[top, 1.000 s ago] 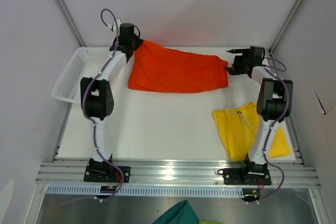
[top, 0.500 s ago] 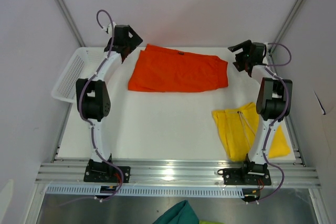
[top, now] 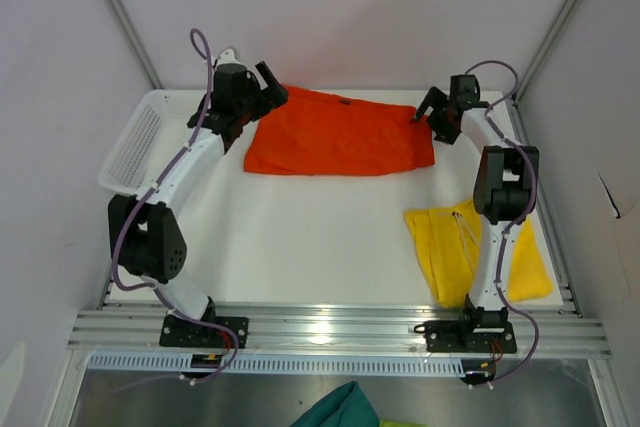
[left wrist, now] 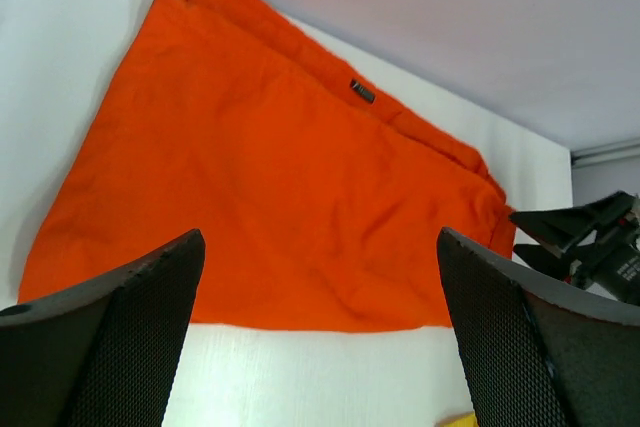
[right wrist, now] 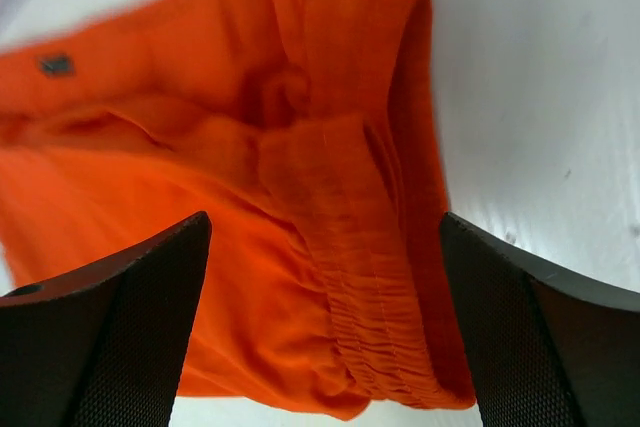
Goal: Fold and stack the shorts
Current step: Fold the shorts
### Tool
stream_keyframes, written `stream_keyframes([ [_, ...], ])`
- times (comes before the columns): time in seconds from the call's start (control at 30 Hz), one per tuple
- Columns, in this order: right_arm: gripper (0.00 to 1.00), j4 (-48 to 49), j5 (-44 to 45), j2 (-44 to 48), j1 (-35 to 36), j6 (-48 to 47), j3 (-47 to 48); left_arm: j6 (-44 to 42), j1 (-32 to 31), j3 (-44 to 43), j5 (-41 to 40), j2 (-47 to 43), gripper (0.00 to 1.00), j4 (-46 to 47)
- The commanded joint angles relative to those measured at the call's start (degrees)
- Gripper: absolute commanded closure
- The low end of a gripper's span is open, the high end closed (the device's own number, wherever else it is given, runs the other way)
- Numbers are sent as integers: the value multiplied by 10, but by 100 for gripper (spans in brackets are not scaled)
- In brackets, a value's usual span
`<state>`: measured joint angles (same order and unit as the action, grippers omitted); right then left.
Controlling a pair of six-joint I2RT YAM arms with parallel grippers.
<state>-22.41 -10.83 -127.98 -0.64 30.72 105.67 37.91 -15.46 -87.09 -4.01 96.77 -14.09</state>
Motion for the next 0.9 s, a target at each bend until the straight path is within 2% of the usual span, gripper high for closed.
stream_keyframes([
  [0.0, 5, -83, 64, -19, 47, -57, 29, -20, -2, 36, 11, -54, 1, 7],
  [0.13, 6, -153, 146, -51, 90, -76, 68, -26, -8, 72, 7, -94, 1, -5],
  [0.17, 10, -166, 150, -54, 94, -78, 69, -28, -10, 77, 3, -109, 1, -5],
  [0.3, 21, -166, 162, -40, 120, -88, 22, -33, -13, 106, -1, -144, 1, -12],
  [0.33, 27, -165, 171, -33, 127, -90, 11, -35, -13, 119, -5, -157, 1, -14],
  [0.43, 31, -154, 184, -5, 166, -102, -46, -32, -13, 142, -3, -176, 1, -13],
  [0.5, 29, -154, 193, 12, 192, -100, -81, -28, -14, 162, 2, -192, 1, -10],
  [0.7, 28, -85, 200, 154, 302, -52, -308, -42, -39, 202, 10, -211, 1, -3],
  [0.8, 17, -75, 201, 221, 342, -25, -366, -50, -61, 220, 16, -210, 1, 16],
  [0.83, 1, -80, 199, 236, 347, -21, -370, -55, -75, 231, 29, -204, 1, 24],
  [0.87, 1, -81, 195, 252, 351, -16, -373, -59, -83, 233, 36, -199, 1, 31],
])
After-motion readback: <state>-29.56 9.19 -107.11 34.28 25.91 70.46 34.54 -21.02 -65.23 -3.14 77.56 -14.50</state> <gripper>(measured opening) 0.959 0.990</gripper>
